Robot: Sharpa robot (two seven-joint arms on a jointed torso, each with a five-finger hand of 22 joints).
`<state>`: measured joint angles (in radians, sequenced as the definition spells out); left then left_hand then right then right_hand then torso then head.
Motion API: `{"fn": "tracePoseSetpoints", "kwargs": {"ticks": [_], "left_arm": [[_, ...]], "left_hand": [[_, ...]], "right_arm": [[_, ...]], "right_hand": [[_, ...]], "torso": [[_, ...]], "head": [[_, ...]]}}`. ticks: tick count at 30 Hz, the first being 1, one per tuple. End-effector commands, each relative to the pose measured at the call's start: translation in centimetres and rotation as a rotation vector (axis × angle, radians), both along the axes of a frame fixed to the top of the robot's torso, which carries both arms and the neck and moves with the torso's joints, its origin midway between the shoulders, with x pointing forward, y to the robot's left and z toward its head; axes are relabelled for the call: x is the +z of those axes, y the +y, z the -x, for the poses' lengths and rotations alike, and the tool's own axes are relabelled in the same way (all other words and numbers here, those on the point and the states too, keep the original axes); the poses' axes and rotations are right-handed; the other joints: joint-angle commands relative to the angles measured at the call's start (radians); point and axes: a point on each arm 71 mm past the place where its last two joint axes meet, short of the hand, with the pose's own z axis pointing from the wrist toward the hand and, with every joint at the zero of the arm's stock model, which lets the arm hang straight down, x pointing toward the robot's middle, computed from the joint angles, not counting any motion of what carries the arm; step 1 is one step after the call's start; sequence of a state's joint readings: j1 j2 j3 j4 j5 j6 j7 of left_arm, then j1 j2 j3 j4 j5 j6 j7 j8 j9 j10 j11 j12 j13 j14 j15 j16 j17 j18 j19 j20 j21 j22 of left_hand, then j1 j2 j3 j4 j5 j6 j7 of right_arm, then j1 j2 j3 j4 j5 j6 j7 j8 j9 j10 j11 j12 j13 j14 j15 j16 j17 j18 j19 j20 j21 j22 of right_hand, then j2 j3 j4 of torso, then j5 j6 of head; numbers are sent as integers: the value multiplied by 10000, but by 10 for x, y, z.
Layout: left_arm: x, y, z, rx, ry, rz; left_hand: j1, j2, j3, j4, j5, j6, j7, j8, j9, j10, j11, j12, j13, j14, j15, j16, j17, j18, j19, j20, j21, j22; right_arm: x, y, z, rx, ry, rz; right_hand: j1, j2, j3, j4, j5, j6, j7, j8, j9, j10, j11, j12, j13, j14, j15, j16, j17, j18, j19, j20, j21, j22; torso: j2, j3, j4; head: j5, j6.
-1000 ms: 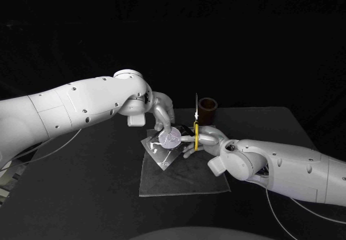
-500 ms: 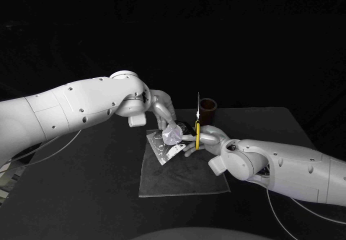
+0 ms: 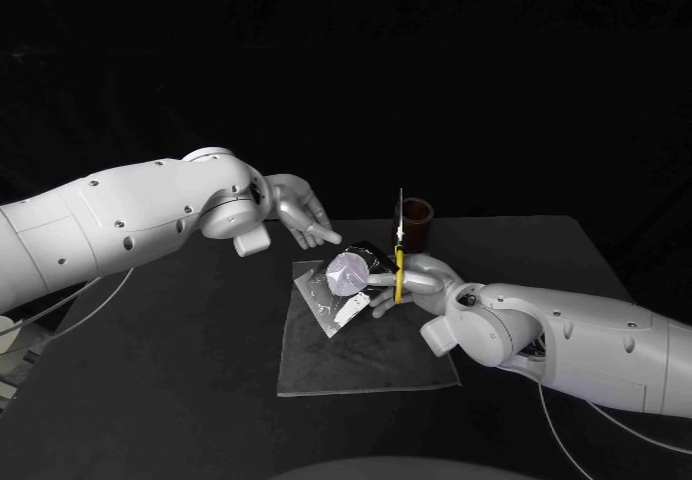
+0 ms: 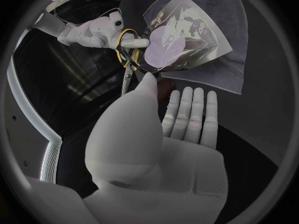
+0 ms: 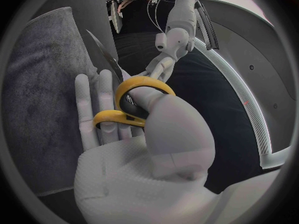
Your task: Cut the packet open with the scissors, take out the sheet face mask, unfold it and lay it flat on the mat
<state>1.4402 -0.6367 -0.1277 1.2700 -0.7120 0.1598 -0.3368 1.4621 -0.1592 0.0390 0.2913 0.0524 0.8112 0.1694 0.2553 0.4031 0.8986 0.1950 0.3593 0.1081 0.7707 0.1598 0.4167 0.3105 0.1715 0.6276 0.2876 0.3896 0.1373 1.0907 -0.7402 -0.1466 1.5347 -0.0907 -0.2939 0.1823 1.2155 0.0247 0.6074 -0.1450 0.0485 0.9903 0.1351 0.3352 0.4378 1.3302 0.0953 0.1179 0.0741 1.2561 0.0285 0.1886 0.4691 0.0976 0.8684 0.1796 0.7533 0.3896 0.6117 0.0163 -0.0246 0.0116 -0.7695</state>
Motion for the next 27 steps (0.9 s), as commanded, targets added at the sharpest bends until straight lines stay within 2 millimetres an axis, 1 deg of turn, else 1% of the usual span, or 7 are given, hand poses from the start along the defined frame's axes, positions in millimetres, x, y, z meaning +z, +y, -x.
{"fn": "tracePoseSetpoints", "kwargs": {"ticks": [1, 8, 11, 13, 17, 26, 27], "left_arm": [[1, 13, -4, 938, -718, 1387], [-27, 40, -2, 1862, -686, 3299], [-43, 43, 3, 1986, -220, 3910], [-57, 43, 7, 2022, 146, 4373], [-79, 42, 16, 1995, 1000, 5308], [-100, 31, 35, 1291, 2824, 7111], [-100, 31, 37, 1269, 2938, 7236]], "left_hand": [[115, 28, -270, 13, -6, 31, -22, 62, -28, -117, -3, 94, -48, 23, 72, -89, -61, -30, 43, 27, -156, -105], [233, 46, -1153, 40, -11, -193, -303, 22, -232, -726, 137, 83, -401, -603, 309, -696, -458, -332, -599, 40, -969, -558], [-3, -353, -1638, 78, -21, -643, -426, -181, -409, -1075, 29, -92, -451, -923, 441, -1019, -636, -357, -488, 38, -1056, -628], [-276, -807, -2030, 96, -15, -973, -605, -309, -518, -1330, -228, -266, -451, -1133, 622, -1253, -759, -424, -559, 39, -1206, -696], [-609, -1118, -2293, 107, -16, -1308, -894, -406, -607, -1515, -558, -478, -446, -1228, 724, -1454, -869, -560, -895, 32, -1529, -775], [-887, -1059, -2250, 101, -23, -1105, -763, -170, -578, -1028, -877, -704, -440, -609, 535, -1394, -907, -352, 224, 11, -1307, -674], [-892, -1060, -2244, 99, -3, -1094, -756, -140, -583, -960, -866, -796, -445, -284, 421, -1287, -877, -184, 616, -15, -1171, -621]], "right_arm": [[3, 1, 2, 60, -144, -193], [4, -3, 8, 186, -87, -335], [4, -4, 11, 216, -66, -382], [4, -5, 13, 235, -44, -418], [5, -6, 17, 271, -22, -481], [6, -6, 20, 283, -38, -564], [6, -6, 20, 274, -51, -574]], "right_hand": [[59, 170, 75, -6, -1, 82, 7, 59, 9, 638, -288, -68, 2, 81, 10, 48, 18, 812, 346, -455, 35, 17], [64, 170, 91, -15, 0, 90, 4, 58, 13, 652, -291, -83, 2, 86, 6, 46, 28, 813, 333, -459, 67, 40], [64, 170, 91, -15, 0, 90, 4, 58, 13, 652, -291, -83, 2, 86, 6, 46, 28, 813, 333, -459, 67, 40], [64, 170, 91, -15, 0, 90, 4, 58, 13, 652, -291, -83, 2, 86, 6, 46, 28, 813, 333, -459, 67, 40], [68, 170, 102, -22, 0, 91, 4, 54, 13, 655, -291, -95, 0, 84, 6, 42, 32, 812, 322, -461, 87, 54], [70, 172, 112, -26, 0, 91, 5, 51, 14, 658, -291, -105, -1, 83, 5, 38, 36, 812, 314, -463, 102, 65], [73, 174, 125, -33, 0, 90, 7, 46, 14, 661, -289, -119, -2, 80, 6, 33, 41, 811, 301, -464, 124, 81]], "torso": [[-5, 4, 8], [8, -20, 4], [7, -28, -6], [10, -28, -7], [5, -13, -1], [-5, -8, 8], [-6, -7, 9]], "head": [[-19, 36], [55, 76], [78, 81], [110, 89], [131, 85], [143, 59], [146, 54]]}}
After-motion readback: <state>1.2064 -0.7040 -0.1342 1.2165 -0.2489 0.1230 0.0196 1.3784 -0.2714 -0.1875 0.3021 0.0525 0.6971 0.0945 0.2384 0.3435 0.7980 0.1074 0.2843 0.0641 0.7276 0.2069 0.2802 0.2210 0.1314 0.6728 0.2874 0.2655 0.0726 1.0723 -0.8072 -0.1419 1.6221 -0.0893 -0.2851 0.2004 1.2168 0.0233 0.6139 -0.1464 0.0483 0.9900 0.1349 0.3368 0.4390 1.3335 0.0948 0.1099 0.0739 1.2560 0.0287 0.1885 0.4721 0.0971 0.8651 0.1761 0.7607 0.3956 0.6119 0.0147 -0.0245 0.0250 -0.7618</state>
